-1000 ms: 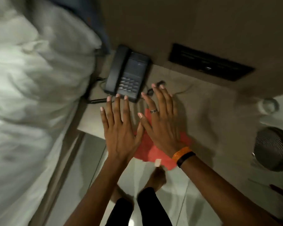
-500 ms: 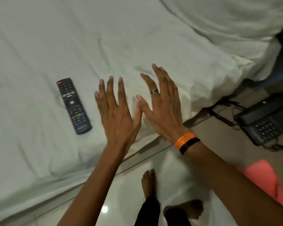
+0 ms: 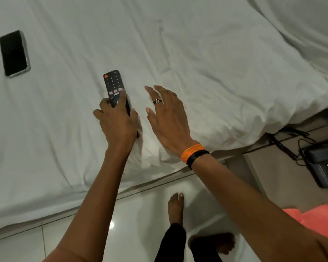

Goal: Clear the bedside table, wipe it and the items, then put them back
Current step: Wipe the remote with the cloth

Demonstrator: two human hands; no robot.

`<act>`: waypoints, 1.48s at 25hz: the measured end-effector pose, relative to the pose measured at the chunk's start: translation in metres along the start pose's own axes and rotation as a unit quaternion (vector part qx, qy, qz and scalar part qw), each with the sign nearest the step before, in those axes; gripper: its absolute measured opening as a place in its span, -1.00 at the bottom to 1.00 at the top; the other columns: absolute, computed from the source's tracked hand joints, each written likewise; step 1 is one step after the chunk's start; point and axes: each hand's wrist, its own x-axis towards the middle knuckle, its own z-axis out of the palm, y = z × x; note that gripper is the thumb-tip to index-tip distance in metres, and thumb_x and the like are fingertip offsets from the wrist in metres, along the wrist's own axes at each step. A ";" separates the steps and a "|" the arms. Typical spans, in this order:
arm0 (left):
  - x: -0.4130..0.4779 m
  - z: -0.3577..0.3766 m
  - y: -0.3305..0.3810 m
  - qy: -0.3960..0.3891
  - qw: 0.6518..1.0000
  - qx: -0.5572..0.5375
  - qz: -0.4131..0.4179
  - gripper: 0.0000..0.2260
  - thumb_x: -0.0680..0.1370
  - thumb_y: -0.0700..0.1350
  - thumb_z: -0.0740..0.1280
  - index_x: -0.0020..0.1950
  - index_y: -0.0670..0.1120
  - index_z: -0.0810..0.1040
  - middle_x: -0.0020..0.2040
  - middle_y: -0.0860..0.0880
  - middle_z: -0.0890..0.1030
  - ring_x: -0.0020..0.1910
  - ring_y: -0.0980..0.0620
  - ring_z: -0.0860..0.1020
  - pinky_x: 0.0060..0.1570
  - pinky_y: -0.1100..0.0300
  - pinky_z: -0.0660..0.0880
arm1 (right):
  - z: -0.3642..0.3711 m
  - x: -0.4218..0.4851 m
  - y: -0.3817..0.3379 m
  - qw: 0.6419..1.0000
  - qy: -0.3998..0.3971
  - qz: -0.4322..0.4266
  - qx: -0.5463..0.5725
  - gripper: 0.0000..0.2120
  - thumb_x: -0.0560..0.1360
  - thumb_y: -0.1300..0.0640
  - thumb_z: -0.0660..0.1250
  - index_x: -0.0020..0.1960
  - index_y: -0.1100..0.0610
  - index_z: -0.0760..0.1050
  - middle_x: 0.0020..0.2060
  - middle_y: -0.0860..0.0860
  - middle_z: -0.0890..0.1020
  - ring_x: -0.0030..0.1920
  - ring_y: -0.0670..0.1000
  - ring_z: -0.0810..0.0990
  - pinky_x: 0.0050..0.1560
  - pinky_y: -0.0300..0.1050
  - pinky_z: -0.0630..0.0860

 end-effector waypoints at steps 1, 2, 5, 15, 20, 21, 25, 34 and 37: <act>-0.001 -0.002 0.002 -0.005 1.000 -0.023 0.009 -0.46 0.59 0.02 0.28 0.57 0.08 0.29 0.44 -0.20 0.43 0.37 -0.22 0.37 0.28 0.00 0.32 | -0.002 -0.003 0.002 1.000 -0.004 0.014 0.014 -0.51 0.64 0.05 0.22 0.55 0.07 0.28 0.49 0.09 0.40 0.46 0.12 0.37 0.42 0.10 0.39; -0.005 -0.005 0.009 -0.007 0.997 -0.066 0.027 -0.47 0.58 0.01 0.29 0.56 0.08 0.33 0.40 -0.16 0.51 0.34 -0.17 0.44 0.31 0.03 0.32 | -0.007 -0.006 0.006 0.999 -0.002 0.029 0.031 -0.52 0.64 0.05 0.21 0.54 0.06 0.29 0.49 0.07 0.39 0.46 0.10 0.36 0.42 0.09 0.39; -0.040 -0.018 0.056 -0.061 0.955 -0.287 0.048 -0.55 0.59 -0.01 0.36 0.49 0.12 0.45 0.18 0.16 0.68 0.13 0.04 0.64 0.27 0.08 0.53 | -0.029 -0.022 0.018 0.988 0.038 0.074 0.133 -0.58 0.67 0.09 0.15 0.52 0.05 0.32 0.50 0.01 0.36 0.47 0.02 0.32 0.43 0.02 0.39; -0.220 0.093 0.224 -0.523 0.633 -0.568 -0.053 -0.62 0.70 -0.14 0.18 0.52 0.05 0.40 0.33 -0.03 0.62 0.20 0.02 0.63 0.07 0.18 0.63 | -0.138 -0.219 0.167 0.888 0.287 0.311 0.178 -0.64 0.67 0.15 0.13 0.42 0.15 0.46 0.42 0.03 0.47 0.44 -0.07 0.41 0.46 -0.16 0.35; -0.303 0.173 0.236 -0.629 0.612 -0.457 -0.146 -0.61 0.69 -0.15 0.15 0.51 0.07 0.40 0.26 -0.18 0.64 -0.06 -0.04 0.65 -0.23 0.17 0.60 | -0.131 -0.411 0.270 0.894 0.145 0.411 -0.101 -0.62 0.52 0.05 0.24 0.31 0.02 0.54 0.42 0.04 0.49 0.44 0.14 0.40 0.52 0.07 0.24; -0.312 0.184 0.237 -0.639 0.597 -0.457 -0.165 -0.61 0.69 -0.16 0.14 0.51 0.06 0.40 0.23 -0.20 0.64 -0.09 -0.05 0.64 -0.23 0.16 0.60 | -0.124 -0.440 0.283 0.891 0.085 0.417 -0.158 -0.59 0.48 0.00 0.28 0.32 -0.03 0.54 0.45 0.06 0.46 0.45 0.20 0.38 0.49 0.15 0.26; -0.344 0.216 0.246 -0.654 0.594 -0.433 -0.179 -0.58 0.67 -0.17 0.13 0.51 0.07 0.41 0.23 -0.20 0.60 -0.08 -0.07 0.60 -0.21 0.13 0.61 | -0.092 -0.499 0.304 0.891 -0.151 0.361 -0.228 -0.40 0.54 -0.19 0.25 0.54 -0.24 0.18 0.60 0.01 0.21 0.56 0.18 0.22 0.34 0.33 0.30; -0.389 0.227 0.273 -0.635 0.677 -0.357 -0.102 -0.68 0.72 -0.05 0.09 0.43 0.02 0.45 0.12 -0.07 0.66 0.07 -0.06 0.64 -0.02 0.10 0.63 | -0.130 -0.437 0.279 0.676 0.327 0.580 0.317 -0.59 0.62 -0.05 0.21 0.42 0.04 0.45 0.33 0.03 0.54 0.31 0.02 0.51 0.38 0.02 0.41; -0.413 0.222 0.274 -0.632 0.717 -0.280 -0.085 -0.60 0.73 -0.07 0.04 0.48 -0.22 0.38 0.27 -0.22 0.59 0.39 -0.23 0.49 0.35 -0.04 0.49 | -0.122 -0.415 0.253 0.752 0.292 0.511 0.296 -0.52 0.63 -0.07 0.05 0.55 -0.12 0.25 0.57 -0.07 0.28 0.53 -0.08 0.25 0.58 -0.05 0.11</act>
